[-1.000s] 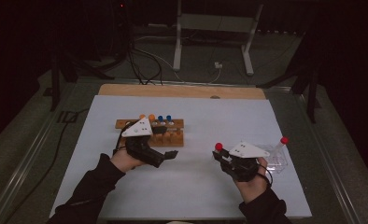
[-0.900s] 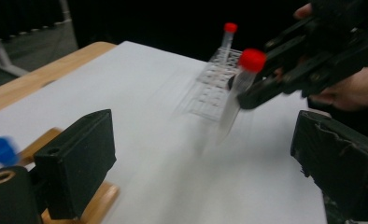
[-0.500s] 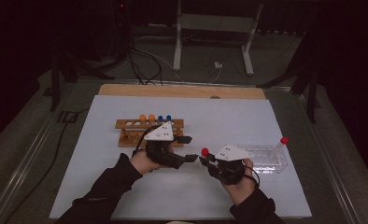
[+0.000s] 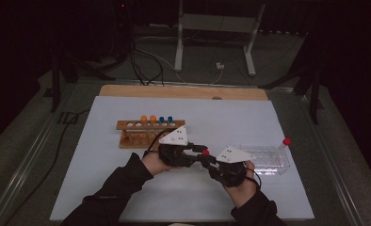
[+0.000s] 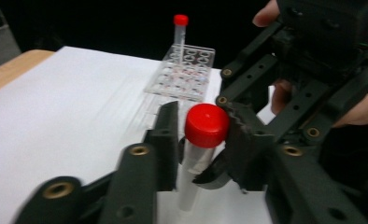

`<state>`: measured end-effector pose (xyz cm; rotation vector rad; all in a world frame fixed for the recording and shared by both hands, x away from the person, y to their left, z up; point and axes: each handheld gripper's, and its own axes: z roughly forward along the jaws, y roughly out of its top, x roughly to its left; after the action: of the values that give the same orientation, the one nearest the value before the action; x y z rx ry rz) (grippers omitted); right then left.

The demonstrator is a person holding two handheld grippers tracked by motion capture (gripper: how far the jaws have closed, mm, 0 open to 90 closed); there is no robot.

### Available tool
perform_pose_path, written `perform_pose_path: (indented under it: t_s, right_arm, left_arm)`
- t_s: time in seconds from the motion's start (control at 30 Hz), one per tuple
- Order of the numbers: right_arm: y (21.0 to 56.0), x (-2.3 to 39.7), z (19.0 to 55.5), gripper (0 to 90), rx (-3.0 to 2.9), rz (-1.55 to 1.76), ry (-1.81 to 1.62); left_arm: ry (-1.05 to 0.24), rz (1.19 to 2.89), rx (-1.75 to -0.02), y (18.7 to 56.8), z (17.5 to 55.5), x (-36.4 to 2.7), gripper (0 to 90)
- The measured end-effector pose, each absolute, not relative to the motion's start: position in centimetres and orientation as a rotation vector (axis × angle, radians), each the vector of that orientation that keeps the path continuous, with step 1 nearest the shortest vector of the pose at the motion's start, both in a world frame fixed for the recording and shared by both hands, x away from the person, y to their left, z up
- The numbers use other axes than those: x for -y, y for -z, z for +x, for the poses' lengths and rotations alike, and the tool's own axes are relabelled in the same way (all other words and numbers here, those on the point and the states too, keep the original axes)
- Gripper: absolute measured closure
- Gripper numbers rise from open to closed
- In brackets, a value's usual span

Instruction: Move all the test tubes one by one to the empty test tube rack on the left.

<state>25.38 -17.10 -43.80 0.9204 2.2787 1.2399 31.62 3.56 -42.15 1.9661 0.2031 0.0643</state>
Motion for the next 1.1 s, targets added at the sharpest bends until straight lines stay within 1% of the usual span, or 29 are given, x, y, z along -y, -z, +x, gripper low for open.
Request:
perform_pose_path:
  t_s: [0.1,0.13,0.33,0.37,0.4,0.43,0.5,0.57,0.63,0.7,0.77,0.8,0.83,1.03,1.1]
  right_arm:
    - [43.8,17.3,25.4,72.6,-2.274,0.920,-1.261]
    - [43.8,17.3,25.4,66.9,-2.268,0.921,-1.269]
    - [43.4,18.3,25.8,52.4,-2.258,0.934,-1.361]
    - [43.3,18.4,25.8,44.6,-2.244,0.959,-1.366]
    - [43.3,18.5,25.8,41.5,-2.222,0.979,-1.353]
    - [43.2,18.6,25.8,40.6,-2.209,0.985,-1.348]
    - [43.1,18.8,25.8,30.8,-2.182,0.994,-1.349]
    - [43.0,19.0,25.7,24.4,-2.152,0.997,-1.359]
    - [42.8,19.3,25.7,15.3,-2.129,1.003,-1.361]
    - [42.6,19.6,25.6,13.3,-2.094,1.017,-1.372]
    - [42.5,20.0,25.6,4.5,-2.083,1.030,-1.376]
    - [42.4,20.2,25.6,1.5,-2.082,1.026,-1.378]
    - [42.4,20.3,25.6,0.0,-2.087,1.020,-1.377]
    - [42.4,21.0,25.6,0.0,-2.106,1.031,-1.397]
    - [42.3,21.1,25.5,0.0,-2.094,1.032,-1.405]
  left_arm:
    - [-0.077,1.963,-0.202,42.0,31.7,-3.8,71.0]
    - [-0.077,1.959,-0.205,41.8,31.7,-3.9,71.0]
    - [-0.135,1.950,-0.244,40.6,32.2,-6.0,71.4]
    - [-0.151,1.951,-0.252,40.3,32.2,-6.4,71.4]
    - [-0.166,1.949,-0.264,39.9,32.3,-6.9,71.4]
    - [-0.182,1.947,-0.270,39.6,32.4,-7.5,71.4]
    - [-0.219,1.938,-0.297,38.9,32.7,-8.7,71.4]
    - [-0.251,1.928,-0.324,38.2,33.0,-10.1,71.4]
    - [-0.285,1.917,-0.353,37.5,33.2,-11.5,71.4]
    - [-0.323,1.904,-0.388,36.9,33.5,-13.0,71.4]
    - [-0.360,1.890,-0.419,36.3,33.8,-14.4,71.4]
    - [-0.373,1.884,-0.434,36.0,34.0,-15.0,71.4]
    - [-0.391,1.876,-0.451,35.8,34.1,-15.6,71.4]
    - [-0.480,1.858,-0.520,34.6,34.8,-18.6,71.5]
    - [-0.492,1.852,-0.540,34.5,35.0,-19.3,71.4]
